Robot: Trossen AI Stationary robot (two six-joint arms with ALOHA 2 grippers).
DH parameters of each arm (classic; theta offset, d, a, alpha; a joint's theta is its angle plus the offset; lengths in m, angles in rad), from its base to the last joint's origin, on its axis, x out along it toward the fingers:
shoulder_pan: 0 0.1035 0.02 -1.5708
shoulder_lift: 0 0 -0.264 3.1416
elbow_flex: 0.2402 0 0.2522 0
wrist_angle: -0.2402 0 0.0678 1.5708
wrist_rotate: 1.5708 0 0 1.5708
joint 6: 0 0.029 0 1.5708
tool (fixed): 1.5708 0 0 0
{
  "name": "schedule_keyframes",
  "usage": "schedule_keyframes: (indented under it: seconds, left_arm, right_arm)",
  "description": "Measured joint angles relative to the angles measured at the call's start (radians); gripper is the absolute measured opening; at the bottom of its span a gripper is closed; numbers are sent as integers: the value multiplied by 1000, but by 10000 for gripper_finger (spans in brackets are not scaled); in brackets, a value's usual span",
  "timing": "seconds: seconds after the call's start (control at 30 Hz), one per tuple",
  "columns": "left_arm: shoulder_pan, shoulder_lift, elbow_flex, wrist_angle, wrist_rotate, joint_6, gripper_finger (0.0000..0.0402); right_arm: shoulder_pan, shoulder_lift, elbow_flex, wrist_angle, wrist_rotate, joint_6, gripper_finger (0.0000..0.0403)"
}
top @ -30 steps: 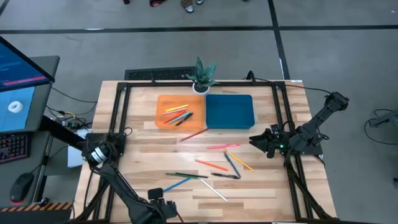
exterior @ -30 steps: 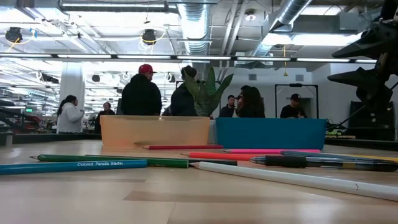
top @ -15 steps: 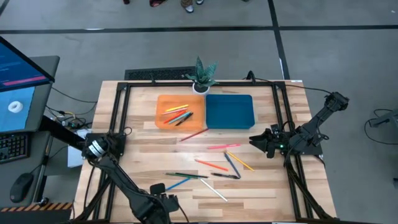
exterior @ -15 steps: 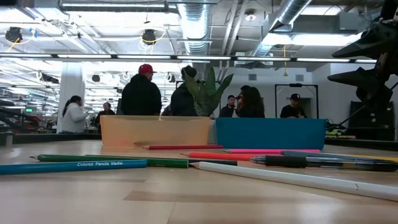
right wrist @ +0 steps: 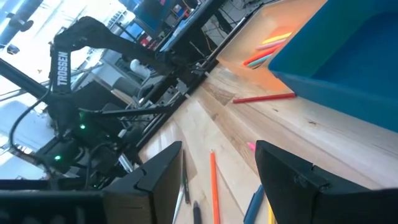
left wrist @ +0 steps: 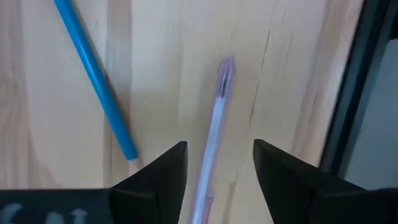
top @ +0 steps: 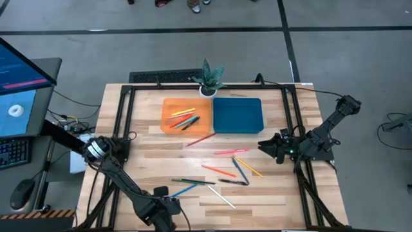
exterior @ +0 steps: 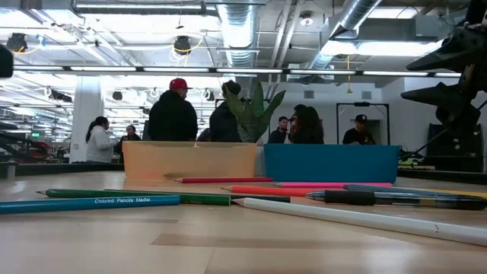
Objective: Sort pens & pencils
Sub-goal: Put the purple pen into the orange bin
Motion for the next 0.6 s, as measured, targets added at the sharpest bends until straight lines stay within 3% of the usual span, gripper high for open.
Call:
schedule_keyframes:
  seconds: [0.33,0.6]
  left_arm:
    - [1,0,-46,41,37,41,165]
    - [4,1,-58,56,29,64,58]
  right_arm:
    - [0,0,0,1,-25,0,225]
    - [0,0,0,1,-26,0,225]
